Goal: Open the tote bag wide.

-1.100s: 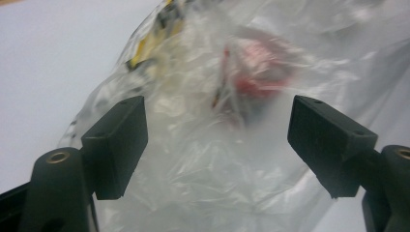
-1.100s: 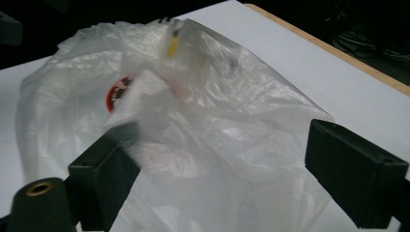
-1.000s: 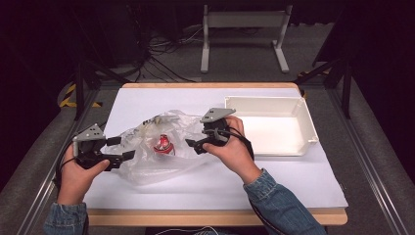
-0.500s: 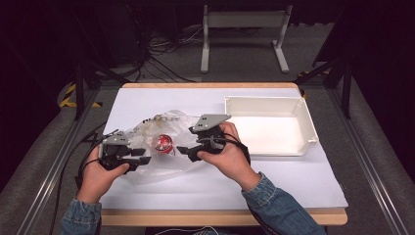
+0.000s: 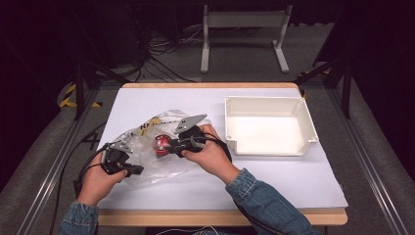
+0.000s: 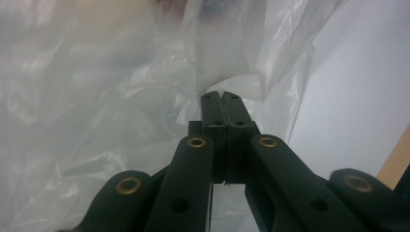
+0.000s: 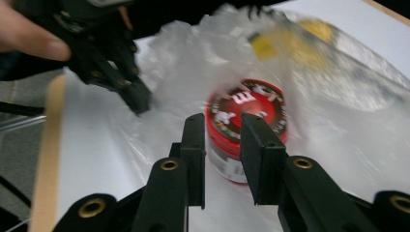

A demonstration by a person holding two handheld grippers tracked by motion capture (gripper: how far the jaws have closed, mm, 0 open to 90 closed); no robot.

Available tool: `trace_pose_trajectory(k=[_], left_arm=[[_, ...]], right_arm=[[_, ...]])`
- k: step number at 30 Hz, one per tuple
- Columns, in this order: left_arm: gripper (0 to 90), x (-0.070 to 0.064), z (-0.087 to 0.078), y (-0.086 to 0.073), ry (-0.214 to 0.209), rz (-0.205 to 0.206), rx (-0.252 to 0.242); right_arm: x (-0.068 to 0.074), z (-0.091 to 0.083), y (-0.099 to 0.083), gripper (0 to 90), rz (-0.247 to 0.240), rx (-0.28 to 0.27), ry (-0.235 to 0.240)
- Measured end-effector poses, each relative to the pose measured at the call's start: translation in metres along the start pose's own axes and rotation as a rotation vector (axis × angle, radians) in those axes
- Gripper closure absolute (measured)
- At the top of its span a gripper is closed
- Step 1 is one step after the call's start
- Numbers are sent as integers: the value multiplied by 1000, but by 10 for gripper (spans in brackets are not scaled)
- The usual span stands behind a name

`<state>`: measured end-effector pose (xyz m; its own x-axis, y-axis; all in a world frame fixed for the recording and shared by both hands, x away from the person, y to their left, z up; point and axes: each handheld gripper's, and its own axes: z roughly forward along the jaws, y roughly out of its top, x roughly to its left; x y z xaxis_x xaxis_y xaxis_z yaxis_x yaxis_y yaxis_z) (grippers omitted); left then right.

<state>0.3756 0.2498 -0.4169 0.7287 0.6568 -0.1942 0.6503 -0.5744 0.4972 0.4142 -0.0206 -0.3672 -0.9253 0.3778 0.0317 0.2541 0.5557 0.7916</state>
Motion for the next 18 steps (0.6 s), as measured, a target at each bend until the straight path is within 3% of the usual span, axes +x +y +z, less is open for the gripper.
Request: trace_pose_trajectory(k=[3,6,9,11,14,18], left_arm=[[899,3,1,-5,-4,-22,27],[899,4,1,-9,-30,-38,52],[892,6,-1,-9,-45,-47,57],[866,8,-1,-10,-60,-63,49],[841,11,-2,-10,-65,-73,49],[809,16,-3,-12,-79,-99,45]], right_arm=[[-6,5,-1,656,12,15,-29],[-15,10,-4,536,45,29,-69],[-23,17,-8,332,43,74,-91],[-22,24,-12,186,-3,147,-83],[-20,30,-16,131,-29,175,-86],[-20,38,-20,88,5,192,-68]])
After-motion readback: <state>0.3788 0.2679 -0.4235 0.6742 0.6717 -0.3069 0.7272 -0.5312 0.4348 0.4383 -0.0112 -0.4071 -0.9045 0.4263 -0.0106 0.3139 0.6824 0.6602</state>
